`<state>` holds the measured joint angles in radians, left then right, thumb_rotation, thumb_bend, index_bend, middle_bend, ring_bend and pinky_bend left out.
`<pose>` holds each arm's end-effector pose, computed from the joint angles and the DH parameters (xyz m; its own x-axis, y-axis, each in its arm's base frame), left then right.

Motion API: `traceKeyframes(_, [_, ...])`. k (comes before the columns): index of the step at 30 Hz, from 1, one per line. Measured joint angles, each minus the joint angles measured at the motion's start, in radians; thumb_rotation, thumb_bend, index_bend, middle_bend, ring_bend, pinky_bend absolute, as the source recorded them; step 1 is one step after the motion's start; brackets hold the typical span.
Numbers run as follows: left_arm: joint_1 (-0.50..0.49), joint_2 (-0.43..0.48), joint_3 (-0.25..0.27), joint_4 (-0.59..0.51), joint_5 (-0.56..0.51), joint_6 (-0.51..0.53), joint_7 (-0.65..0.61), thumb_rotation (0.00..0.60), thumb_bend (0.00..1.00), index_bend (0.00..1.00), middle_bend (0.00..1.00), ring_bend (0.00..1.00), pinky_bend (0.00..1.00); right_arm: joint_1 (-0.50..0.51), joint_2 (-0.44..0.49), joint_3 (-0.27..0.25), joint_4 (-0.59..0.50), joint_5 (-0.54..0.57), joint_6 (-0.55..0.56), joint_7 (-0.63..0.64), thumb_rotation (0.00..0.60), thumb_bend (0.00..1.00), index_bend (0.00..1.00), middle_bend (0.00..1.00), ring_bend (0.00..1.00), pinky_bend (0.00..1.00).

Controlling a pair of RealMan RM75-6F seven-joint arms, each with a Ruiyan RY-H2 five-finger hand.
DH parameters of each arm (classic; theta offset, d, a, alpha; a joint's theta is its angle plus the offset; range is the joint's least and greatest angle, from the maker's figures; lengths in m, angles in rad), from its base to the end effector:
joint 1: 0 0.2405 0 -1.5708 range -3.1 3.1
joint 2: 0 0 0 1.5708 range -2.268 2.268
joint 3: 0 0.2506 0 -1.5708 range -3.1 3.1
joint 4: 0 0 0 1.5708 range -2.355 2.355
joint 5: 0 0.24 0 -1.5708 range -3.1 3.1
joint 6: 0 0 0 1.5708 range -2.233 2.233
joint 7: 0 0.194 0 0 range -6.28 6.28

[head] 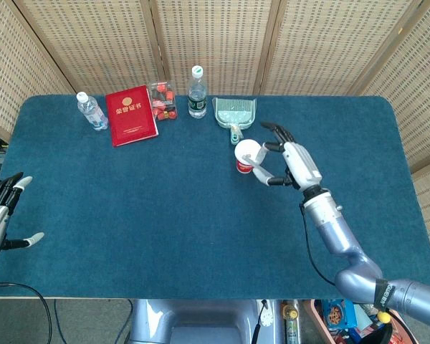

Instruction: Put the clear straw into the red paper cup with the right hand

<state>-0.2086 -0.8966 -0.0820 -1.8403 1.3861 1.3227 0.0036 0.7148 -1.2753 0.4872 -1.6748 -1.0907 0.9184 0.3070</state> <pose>-0.2805 0.2717 0.1587 0.3805 0.0887 0.9205 0.9248 -0.0312 -0.3793 -0.0712 -0.4470 0.0775 -0.2651 -0.2348 0.9352 -0.9042 -0.2763 -0.3256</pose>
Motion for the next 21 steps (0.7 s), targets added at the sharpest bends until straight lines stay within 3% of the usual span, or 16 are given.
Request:
traceKeyframes(5, [-0.001,0.007,-0.004,-0.014,-0.012,0.002,0.020,0.600,0.00,0.00,0.00,0.00,0.00,0.053,0.011,0.123,0.019,0.143,-0.058,0.136,0.600,0.50,0.66,0.15,0.00,0.00])
traceKeyframes(9, [-0.002,0.017,-0.010,-0.030,-0.024,0.006,0.039,0.600,0.00,0.00,0.00,0.00,0.00,0.112,-0.019,0.207,0.098,0.231,-0.087,0.243,0.600,0.51,0.66,0.15,0.00,0.00])
traceKeyframes(15, [-0.002,0.024,-0.014,-0.049,-0.046,0.008,0.066,0.600,0.00,0.00,0.00,0.00,0.00,0.195,-0.102,0.244,0.267,0.313,-0.141,0.317,0.600,0.52,0.67,0.15,0.00,0.00])
traceKeyframes(21, [-0.002,0.020,-0.017,-0.058,-0.069,0.004,0.078,0.600,0.00,0.00,0.00,0.00,0.00,0.259,-0.183,0.240,0.406,0.365,-0.189,0.337,0.600,0.52,0.67,0.15,0.00,0.00])
